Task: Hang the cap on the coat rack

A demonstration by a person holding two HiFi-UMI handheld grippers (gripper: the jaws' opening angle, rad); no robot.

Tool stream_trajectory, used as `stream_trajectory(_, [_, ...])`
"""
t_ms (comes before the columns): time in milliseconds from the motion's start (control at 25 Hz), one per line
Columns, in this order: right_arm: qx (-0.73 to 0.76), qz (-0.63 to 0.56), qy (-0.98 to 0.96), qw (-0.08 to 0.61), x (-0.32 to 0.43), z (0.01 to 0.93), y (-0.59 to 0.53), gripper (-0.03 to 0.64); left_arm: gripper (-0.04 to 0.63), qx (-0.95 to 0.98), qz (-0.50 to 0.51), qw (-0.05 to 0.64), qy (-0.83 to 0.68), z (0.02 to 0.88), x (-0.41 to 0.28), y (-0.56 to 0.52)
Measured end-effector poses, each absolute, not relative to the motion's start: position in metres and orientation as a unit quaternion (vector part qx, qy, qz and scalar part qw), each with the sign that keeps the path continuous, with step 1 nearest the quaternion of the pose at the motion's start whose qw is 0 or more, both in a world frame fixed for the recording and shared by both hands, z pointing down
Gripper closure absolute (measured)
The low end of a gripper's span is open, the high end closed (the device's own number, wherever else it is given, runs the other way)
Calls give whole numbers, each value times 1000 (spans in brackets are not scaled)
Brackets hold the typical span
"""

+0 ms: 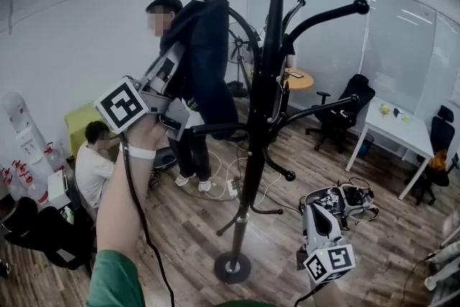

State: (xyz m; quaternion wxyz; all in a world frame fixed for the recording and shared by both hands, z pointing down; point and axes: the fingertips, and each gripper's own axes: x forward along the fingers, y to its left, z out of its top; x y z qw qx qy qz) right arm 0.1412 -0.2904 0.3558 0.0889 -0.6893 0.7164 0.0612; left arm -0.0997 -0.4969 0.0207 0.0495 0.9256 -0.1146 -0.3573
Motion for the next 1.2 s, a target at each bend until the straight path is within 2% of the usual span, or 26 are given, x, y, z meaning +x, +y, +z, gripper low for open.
stream_trajectory(280, [-681,53,725,90,146,363,-288,614,572,919,-368,85,-117,40,-104,-488])
stream_trajectory(560, [-671,41,735,90,152,369,-288,614,571,914,-374,67,-143,54,-116,-478])
stream_trajectory(880, [-654,32,750,90,150,374,-282,614,406,909,-363,65,-194,90,-134,-470])
stream_trajectory(1200, [-635,27,767,89,136,374,-279,614,396,904,-343,105,-234,173,-162,-444])
